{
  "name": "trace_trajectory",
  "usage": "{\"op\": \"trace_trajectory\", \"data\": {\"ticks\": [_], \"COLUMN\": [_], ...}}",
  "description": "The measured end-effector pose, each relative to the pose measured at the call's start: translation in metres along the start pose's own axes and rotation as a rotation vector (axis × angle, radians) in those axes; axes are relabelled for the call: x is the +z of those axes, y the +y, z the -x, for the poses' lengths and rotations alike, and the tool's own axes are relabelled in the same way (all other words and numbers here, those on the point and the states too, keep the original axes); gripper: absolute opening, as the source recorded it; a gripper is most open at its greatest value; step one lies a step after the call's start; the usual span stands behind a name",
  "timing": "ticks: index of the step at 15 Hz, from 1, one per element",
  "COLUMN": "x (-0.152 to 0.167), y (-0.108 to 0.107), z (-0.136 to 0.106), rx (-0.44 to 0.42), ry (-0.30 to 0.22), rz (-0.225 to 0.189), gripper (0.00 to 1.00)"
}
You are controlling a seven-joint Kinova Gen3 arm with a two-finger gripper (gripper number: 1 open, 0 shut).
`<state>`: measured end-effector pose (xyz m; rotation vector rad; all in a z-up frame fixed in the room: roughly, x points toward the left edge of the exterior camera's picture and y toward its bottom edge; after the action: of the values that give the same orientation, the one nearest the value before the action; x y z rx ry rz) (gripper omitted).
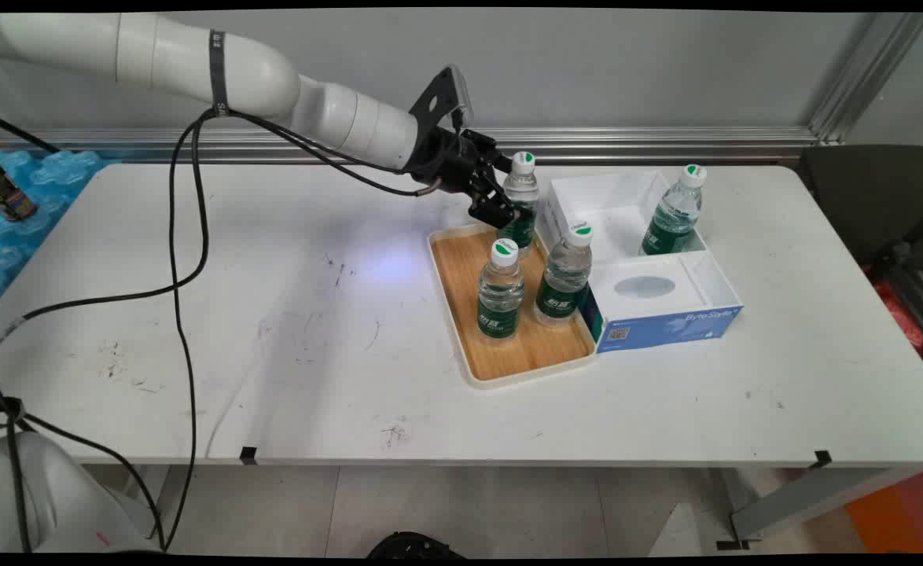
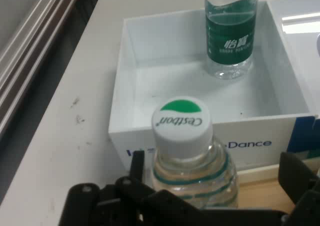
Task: Pick up the green bottle from the white box
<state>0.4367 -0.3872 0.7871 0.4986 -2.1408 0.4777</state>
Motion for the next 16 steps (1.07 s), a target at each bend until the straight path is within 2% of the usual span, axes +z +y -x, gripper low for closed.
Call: {"op": "trace_trajectory", "data": {"ticks": [8,12,16], "x": [-0.028,-0.049,-0.072], "y": [0.003,0.006,0.003], "z": [-0.009,-0.008,-0.013], "rx": [-0.033,-0.062,-0.092], "ry": [-0.022,-0.058,-0.097], "rz": [0.002,0.003,-0.012], "gripper": [1.00,1.00,1.00]}}
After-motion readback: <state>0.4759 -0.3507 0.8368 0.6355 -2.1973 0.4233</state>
